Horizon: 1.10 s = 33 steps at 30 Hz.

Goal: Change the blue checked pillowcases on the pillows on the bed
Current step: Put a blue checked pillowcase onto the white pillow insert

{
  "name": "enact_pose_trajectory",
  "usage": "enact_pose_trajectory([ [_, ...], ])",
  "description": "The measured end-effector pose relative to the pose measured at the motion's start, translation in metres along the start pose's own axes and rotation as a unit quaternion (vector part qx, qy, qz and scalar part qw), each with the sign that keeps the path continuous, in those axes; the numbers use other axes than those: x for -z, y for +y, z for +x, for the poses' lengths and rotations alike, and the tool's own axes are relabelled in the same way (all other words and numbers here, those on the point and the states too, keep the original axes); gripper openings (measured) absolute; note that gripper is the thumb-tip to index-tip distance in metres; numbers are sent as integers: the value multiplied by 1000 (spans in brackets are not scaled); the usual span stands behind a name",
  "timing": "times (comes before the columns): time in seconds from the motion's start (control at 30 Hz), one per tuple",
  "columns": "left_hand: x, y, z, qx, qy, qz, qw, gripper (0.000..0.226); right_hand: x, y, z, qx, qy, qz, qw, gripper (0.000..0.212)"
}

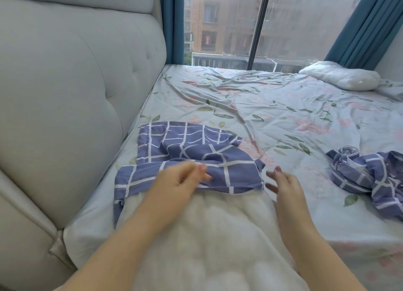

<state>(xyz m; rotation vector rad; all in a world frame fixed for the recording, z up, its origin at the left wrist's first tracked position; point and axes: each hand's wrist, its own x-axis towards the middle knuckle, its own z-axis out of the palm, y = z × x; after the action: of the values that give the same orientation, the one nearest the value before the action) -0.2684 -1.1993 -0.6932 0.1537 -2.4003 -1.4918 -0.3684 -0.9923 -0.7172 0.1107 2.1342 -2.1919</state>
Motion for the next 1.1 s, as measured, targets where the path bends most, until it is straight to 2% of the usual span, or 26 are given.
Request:
enact_pose_trajectory([
  [0.07,21,-14,9,79,124,67,987,27,-4,-2,0,39,-41,-37,998,15],
  [0.13,43,-33,15,198,193,175,945,23,-6,1,5,43,-71,-82,993,22],
  [0.17,50,-39,16,269,196,192,923,39,-7,1,8,42,-68,-98,992,25],
  [0.2,56,-47,17,333,192,160,909,59,-8,0,10,46,-61,-104,992,27],
  [0.27,64,-61,18,416,187,19,890,94,-9,0,16,51,-46,-100,993,30],
  [0.33,66,-67,15,455,149,-79,875,124,-12,1,22,39,-46,-119,991,33],
  [0.37,66,-71,13,456,126,-86,877,127,-15,2,24,30,-48,-132,990,35],
  [0.5,55,-71,10,417,106,-91,898,83,-25,3,25,-35,-82,-152,984,66],
  [0.6,45,-59,10,340,144,-164,915,64,-22,-8,19,-32,-96,-145,984,55],
  [0.67,41,-44,11,258,193,-206,924,43,-19,-17,16,5,-76,-139,987,52],
  [0.73,41,-24,14,139,252,-199,937,29,-21,-23,14,84,-45,-107,990,47],
  [0.8,48,-2,25,42,317,-172,932,30,-24,-31,22,144,-1,-58,988,38],
  [0.87,59,11,46,4,367,-148,918,33,-32,-43,36,172,33,-37,984,32],
  [0.93,63,2,68,21,366,-125,922,34,-44,-39,55,154,38,-76,984,40],
  [0.97,61,-15,78,59,342,-100,933,34,-46,-27,65,120,37,-102,987,46],
  [1.03,48,-61,85,185,239,-5,953,35,-44,4,77,42,17,-155,987,55],
  [1.1,37,-92,77,288,119,90,946,47,-36,22,80,-38,-10,-210,977,62],
])
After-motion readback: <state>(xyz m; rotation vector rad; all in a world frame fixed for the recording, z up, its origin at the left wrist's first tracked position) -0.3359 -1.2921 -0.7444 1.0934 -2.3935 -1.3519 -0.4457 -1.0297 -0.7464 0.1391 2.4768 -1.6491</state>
